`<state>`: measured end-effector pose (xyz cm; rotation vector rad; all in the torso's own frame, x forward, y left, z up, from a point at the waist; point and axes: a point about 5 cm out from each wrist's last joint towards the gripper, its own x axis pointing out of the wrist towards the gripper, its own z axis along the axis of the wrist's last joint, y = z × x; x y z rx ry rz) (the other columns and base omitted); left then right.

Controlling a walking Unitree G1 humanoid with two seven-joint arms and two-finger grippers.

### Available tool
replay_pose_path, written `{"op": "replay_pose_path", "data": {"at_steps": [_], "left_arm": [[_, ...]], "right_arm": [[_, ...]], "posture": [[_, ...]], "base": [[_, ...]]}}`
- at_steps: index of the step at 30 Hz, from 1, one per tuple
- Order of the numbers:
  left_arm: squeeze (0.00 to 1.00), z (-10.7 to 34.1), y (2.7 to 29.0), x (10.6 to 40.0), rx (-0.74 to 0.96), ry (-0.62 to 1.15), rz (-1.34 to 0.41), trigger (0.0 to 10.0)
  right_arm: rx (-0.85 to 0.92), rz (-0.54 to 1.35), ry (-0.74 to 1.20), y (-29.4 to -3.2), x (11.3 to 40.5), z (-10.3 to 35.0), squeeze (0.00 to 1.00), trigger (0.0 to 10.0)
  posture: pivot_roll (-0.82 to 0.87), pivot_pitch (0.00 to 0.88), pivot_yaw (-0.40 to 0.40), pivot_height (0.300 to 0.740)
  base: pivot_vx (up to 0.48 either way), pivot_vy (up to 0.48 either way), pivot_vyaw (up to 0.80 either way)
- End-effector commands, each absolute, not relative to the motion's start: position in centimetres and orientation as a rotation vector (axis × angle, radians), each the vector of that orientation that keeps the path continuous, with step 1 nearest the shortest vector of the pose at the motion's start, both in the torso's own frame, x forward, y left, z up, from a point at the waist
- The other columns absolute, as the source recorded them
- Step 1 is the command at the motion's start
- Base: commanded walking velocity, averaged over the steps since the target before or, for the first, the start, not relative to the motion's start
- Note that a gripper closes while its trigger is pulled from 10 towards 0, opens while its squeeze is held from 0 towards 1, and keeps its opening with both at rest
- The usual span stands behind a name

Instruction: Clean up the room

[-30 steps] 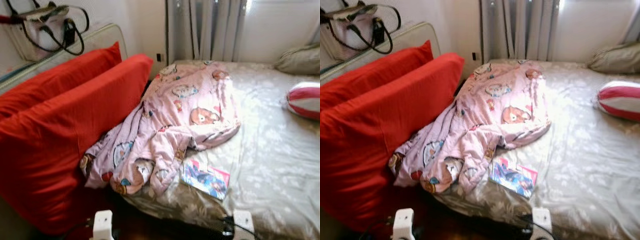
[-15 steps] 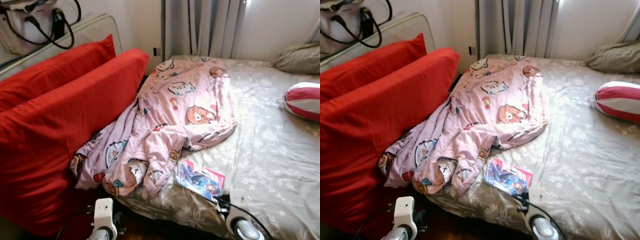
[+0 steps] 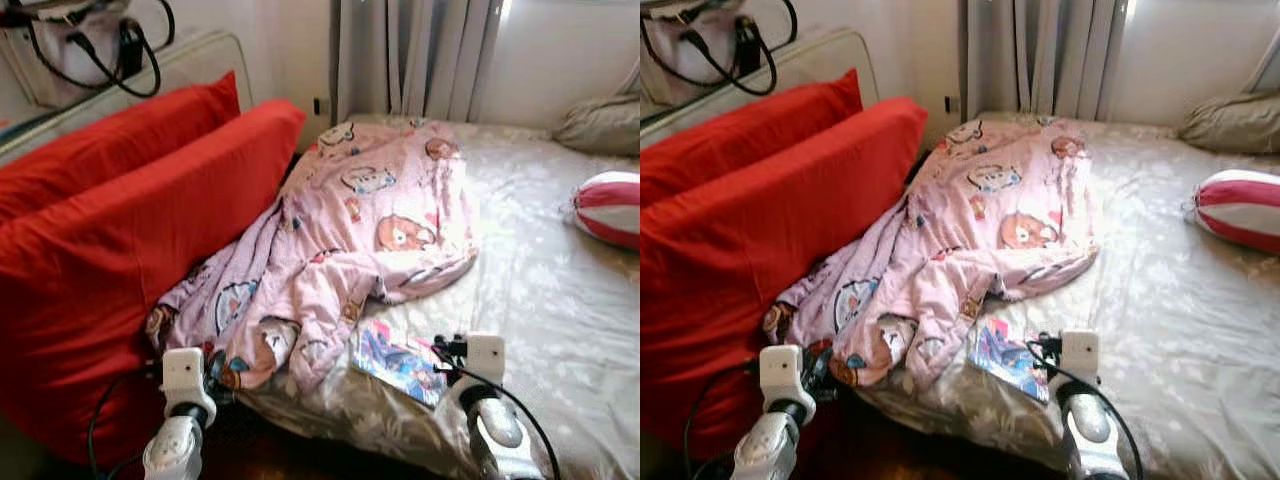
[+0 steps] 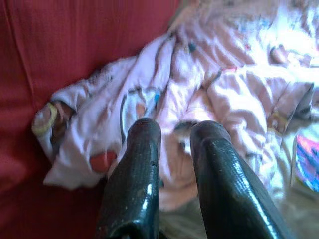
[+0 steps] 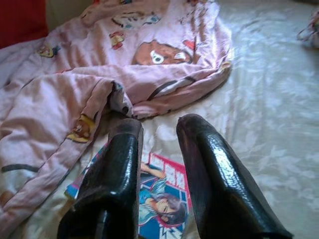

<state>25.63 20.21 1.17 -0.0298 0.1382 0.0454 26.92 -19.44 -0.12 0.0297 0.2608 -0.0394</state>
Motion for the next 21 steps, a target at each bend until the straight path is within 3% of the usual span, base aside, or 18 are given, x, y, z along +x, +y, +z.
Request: {"op": "replay_pose_path", "data": {"at_steps": [1,11,21], "left_arm": [[0.00,2.0,20.2,25.9,-0.027,0.099,0.040,10.0],[0.00,3.3,20.1,26.3,-0.029,0.064,0.038,10.0],[0.00,3.6,19.6,26.2,-0.040,0.063,0.022,10.0]], "right_arm": [[0.030,-0.052,0.238,-19.5,27.0,0.2,0.00,10.0],[0.027,-0.027,0.237,-18.8,27.1,0.3,0.00,10.0],[0.024,-0.024,0.239,-18.9,27.2,0.3,0.00,10.0]], "posture": [[0.01,0.000,0.035,0.732],[0.01,0.000,0.035,0.692],[0.01,0.000,0.033,0.692]], "base": [[0.000,0.000,0.00],[0.000,0.000,0.00],[0.000,0.000,0.00]]}}
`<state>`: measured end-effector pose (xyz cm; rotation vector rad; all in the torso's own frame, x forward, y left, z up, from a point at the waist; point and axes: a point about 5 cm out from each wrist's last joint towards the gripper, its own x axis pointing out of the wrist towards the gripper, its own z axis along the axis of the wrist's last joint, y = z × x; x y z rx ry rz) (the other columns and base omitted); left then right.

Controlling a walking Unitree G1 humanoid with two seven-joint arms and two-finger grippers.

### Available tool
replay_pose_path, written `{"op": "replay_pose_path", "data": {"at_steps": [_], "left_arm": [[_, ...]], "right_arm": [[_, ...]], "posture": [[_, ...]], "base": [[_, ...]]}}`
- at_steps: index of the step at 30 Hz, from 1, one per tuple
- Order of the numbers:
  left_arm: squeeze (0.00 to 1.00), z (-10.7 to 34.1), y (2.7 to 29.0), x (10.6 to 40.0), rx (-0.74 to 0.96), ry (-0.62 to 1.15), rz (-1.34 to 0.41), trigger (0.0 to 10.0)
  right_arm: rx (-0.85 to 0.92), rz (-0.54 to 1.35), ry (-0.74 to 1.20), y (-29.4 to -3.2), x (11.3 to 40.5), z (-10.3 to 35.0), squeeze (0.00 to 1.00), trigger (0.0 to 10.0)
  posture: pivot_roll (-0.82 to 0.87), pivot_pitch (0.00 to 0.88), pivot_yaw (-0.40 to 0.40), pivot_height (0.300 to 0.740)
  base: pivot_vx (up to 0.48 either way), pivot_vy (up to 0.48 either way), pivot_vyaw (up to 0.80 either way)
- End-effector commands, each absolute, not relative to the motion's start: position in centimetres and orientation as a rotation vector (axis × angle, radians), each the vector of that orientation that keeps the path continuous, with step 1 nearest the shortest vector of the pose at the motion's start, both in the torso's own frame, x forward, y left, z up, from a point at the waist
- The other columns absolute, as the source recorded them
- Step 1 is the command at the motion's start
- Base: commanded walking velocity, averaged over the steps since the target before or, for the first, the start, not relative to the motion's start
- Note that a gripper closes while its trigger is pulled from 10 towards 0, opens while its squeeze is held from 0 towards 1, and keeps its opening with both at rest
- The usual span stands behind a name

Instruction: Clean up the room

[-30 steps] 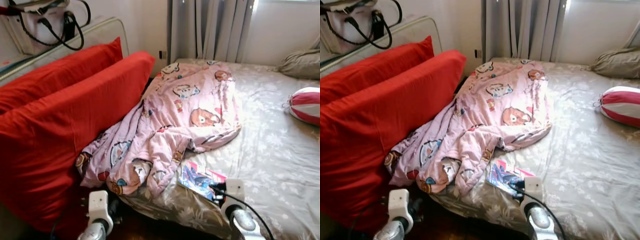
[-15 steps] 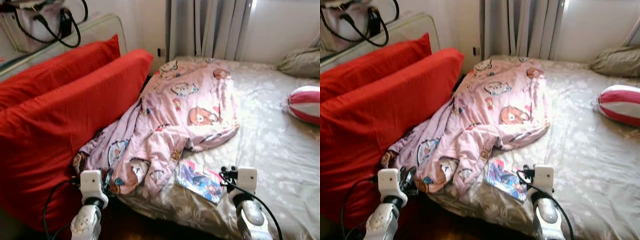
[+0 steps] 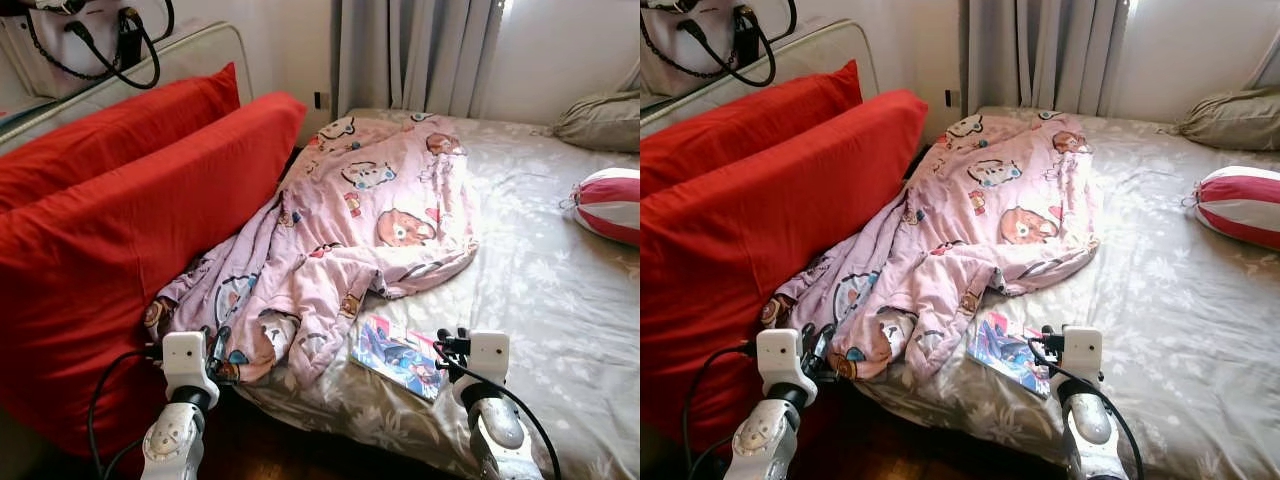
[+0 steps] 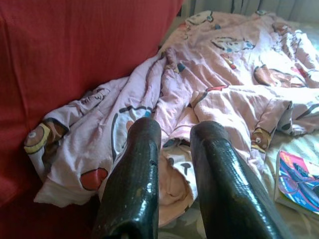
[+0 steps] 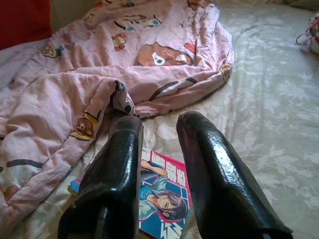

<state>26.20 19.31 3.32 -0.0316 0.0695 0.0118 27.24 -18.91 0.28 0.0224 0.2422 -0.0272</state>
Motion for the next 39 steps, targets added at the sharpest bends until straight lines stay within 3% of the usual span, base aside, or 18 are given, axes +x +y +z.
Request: {"op": "replay_pose_path", "data": {"at_steps": [1,8,39], "left_arm": [[0.00,3.64,19.50,26.27,-0.041,0.062,0.022,10.0],[0.00,3.78,19.33,26.21,-0.044,0.060,0.020,10.0],[0.00,4.11,19.50,26.45,-0.044,0.071,0.017,10.0]], "right_arm": [[0.021,-0.025,0.257,-18.90,27.24,0.20,0.00,10.0],[0.019,-0.001,0.243,-18.95,27.21,0.35,0.00,10.0],[0.035,0.041,0.290,-18.14,26.83,-0.41,0.00,10.0]], "posture": [[0.01,0.000,0.032,0.692],[0.00,0.000,0.032,0.662],[0.02,0.000,0.033,0.662]], "base": [[0.000,0.000,0.00],[0.000,0.000,0.00],[0.000,0.000,0.00]]}}
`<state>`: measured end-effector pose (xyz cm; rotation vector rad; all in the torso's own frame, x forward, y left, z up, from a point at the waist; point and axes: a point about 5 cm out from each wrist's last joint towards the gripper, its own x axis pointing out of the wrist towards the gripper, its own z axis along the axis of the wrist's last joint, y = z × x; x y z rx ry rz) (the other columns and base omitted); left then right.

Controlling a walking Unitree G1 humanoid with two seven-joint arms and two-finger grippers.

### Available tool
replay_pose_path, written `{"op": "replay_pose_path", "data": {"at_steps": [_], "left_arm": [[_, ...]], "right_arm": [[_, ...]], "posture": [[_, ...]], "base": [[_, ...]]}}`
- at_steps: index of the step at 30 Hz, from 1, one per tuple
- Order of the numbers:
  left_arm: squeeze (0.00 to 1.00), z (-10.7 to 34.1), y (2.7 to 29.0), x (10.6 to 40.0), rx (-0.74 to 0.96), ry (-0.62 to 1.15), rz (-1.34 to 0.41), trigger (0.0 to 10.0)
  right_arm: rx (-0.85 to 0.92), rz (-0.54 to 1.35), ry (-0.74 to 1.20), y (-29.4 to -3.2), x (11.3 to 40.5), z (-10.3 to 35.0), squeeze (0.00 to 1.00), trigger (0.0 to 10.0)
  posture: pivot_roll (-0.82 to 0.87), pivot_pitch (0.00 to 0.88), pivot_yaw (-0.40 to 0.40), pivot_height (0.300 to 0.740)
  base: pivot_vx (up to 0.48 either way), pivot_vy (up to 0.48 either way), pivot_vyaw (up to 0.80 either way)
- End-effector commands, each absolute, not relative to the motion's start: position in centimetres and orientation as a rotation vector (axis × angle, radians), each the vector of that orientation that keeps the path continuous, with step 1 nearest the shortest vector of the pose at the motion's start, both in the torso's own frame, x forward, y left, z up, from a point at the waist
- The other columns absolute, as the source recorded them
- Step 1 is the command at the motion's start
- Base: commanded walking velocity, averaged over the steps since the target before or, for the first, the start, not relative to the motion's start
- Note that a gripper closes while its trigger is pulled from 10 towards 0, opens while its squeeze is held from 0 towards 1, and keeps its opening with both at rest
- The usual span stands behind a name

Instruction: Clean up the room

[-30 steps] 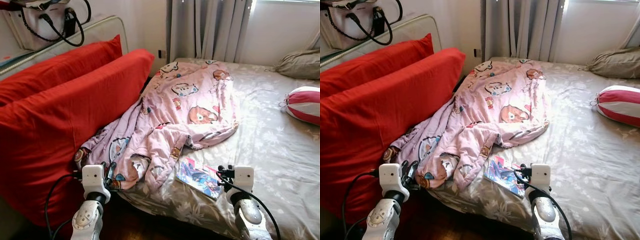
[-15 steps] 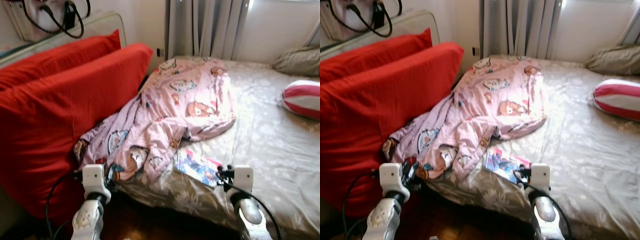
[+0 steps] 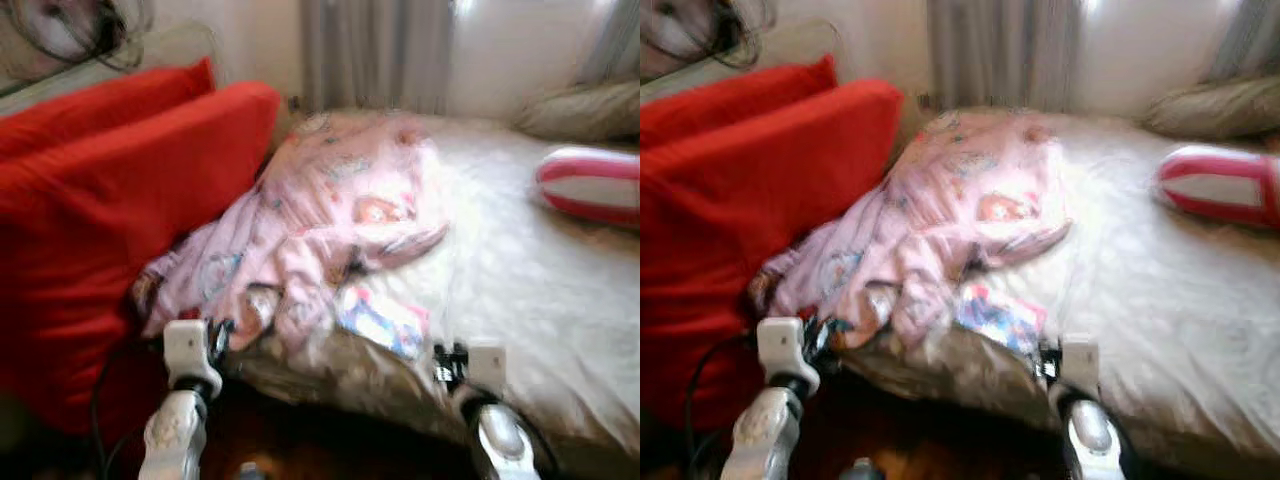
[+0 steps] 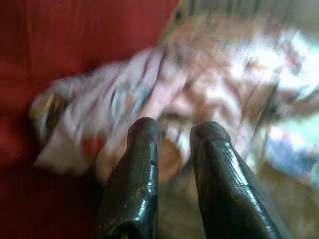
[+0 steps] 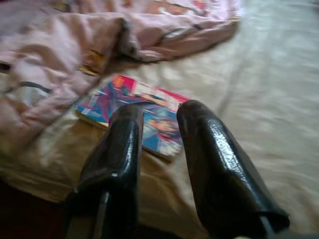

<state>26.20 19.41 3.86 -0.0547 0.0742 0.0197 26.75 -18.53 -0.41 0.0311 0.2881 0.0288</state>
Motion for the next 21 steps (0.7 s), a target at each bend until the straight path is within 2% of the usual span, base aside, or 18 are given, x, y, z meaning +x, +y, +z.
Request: {"op": "replay_pose_path", "data": {"at_steps": [1,5,12,21], "left_arm": [[0.00,4.12,19.51,26.47,-0.044,0.071,0.017,10.0],[0.00,4.14,19.54,26.47,-0.043,0.073,0.017,10.0],[0.00,4.07,19.63,26.40,-0.043,0.080,0.020,10.0],[0.00,3.98,19.56,26.32,-0.044,0.084,0.024,10.0]], "right_arm": [[0.036,0.041,0.291,-18.12,26.82,-0.42,0.00,10.0],[0.032,0.032,0.313,-18.12,26.77,-0.64,0.00,10.0],[0.032,0.045,0.313,-18.01,26.73,-0.68,0.00,10.0],[0.031,0.046,0.302,-18.05,26.64,-0.61,0.00,10.0]], "posture": [[0.02,0.000,0.033,0.662],[0.02,0.000,0.033,0.662],[0.02,0.000,0.034,0.618],[0.02,0.000,0.029,0.618]], "base": [[0.000,0.000,0.00],[0.000,0.000,0.00],[0.000,0.000,0.00],[0.000,0.000,0.00]]}}
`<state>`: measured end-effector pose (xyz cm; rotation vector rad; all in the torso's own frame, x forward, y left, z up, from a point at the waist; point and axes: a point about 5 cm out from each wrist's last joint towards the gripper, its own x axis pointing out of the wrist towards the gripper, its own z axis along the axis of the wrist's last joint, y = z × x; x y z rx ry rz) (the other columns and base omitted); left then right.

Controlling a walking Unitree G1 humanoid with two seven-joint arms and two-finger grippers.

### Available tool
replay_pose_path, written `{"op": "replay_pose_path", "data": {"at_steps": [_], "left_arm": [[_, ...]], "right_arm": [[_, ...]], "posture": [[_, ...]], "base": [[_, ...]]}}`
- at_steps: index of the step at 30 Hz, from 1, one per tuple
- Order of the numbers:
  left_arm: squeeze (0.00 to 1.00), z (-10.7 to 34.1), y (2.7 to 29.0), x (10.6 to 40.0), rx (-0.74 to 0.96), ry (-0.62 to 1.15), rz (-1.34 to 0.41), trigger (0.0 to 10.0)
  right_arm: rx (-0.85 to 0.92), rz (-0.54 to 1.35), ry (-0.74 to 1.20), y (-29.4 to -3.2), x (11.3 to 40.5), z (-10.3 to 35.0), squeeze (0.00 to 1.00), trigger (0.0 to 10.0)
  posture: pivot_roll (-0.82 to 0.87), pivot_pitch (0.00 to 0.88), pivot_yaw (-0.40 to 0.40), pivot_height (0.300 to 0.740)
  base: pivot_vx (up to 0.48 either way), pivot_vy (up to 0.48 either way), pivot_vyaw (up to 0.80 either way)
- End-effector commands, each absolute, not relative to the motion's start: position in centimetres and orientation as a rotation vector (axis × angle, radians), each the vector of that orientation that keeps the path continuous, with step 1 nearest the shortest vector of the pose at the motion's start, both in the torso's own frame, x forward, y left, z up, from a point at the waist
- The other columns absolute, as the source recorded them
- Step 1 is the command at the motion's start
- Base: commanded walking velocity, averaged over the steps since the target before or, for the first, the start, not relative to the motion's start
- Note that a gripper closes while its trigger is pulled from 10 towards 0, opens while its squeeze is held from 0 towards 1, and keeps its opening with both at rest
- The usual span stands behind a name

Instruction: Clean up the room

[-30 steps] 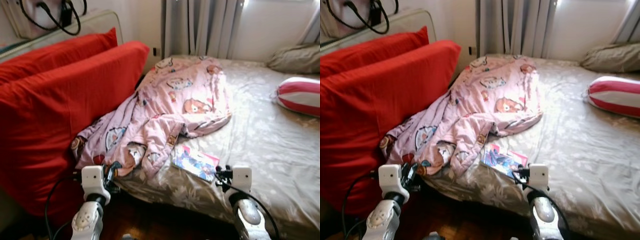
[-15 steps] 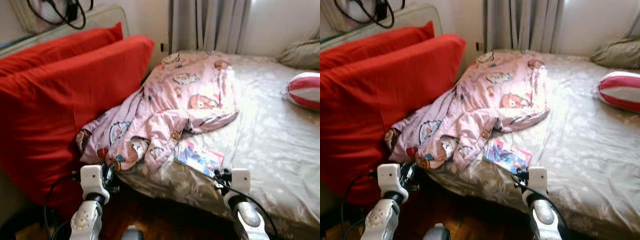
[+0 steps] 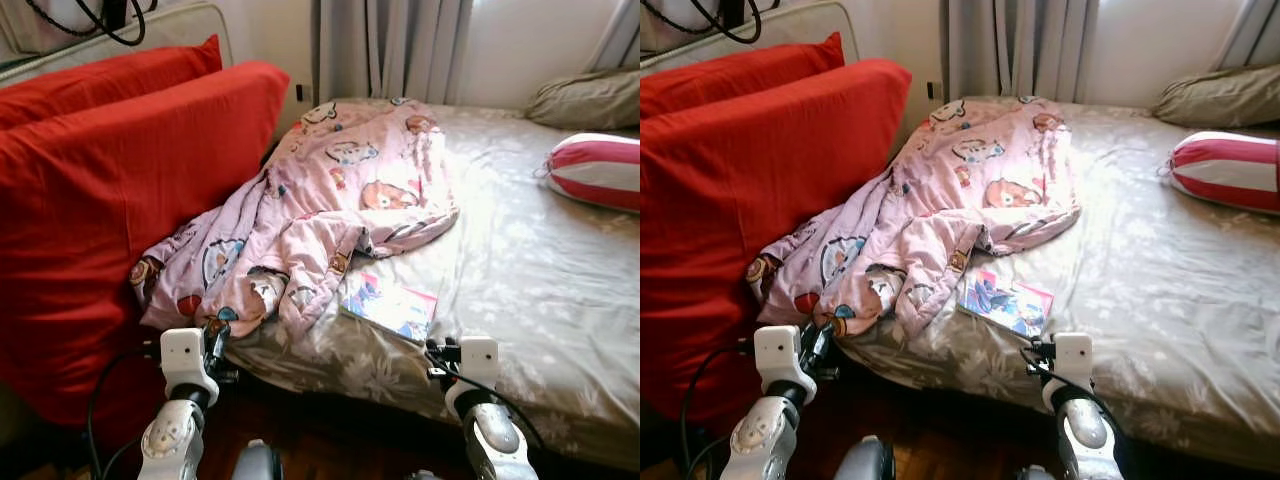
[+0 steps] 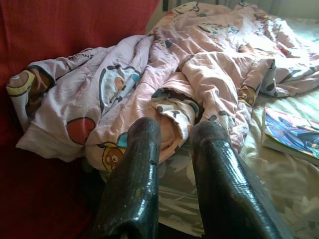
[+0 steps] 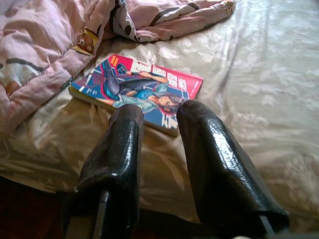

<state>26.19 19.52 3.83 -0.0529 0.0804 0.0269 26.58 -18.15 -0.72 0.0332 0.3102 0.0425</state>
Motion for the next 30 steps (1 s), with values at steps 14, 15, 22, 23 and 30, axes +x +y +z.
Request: {"op": "replay_pose_path", "data": {"at_steps": [14,15,22,23,30], "left_arm": [[0.00,4.25,19.45,26.60,-0.034,0.078,0.028,10.0],[0.00,4.27,19.46,26.62,-0.034,0.078,0.027,10.0],[0.00,4.31,19.51,26.61,-0.030,0.078,0.025,10.0],[0.00,4.31,19.51,26.62,-0.030,0.078,0.026,10.0],[0.00,4.36,19.54,26.64,-0.029,0.076,0.025,10.0]], "right_arm": [[0.020,0.079,0.304,-17.87,26.47,-0.72,0.00,10.0],[0.021,0.080,0.304,-17.83,26.46,-0.72,0.00,10.0],[0.031,0.076,0.305,-17.82,26.39,-0.77,0.00,10.0],[0.031,0.077,0.305,-17.81,26.40,-0.77,0.00,10.0],[0.017,0.100,0.305,-17.59,26.37,-0.78,0.00,10.0]], "posture": [[0.02,0.000,0.026,0.618],[0.02,0.000,0.028,0.618],[0.02,0.000,0.029,0.618],[0.02,0.000,0.030,0.618],[0.02,0.000,0.032,0.618]], "base": [[0.000,0.000,0.38],[0.000,0.000,0.00],[0.000,0.000,0.00],[0.000,0.000,0.00],[0.000,0.000,0.00]]}}
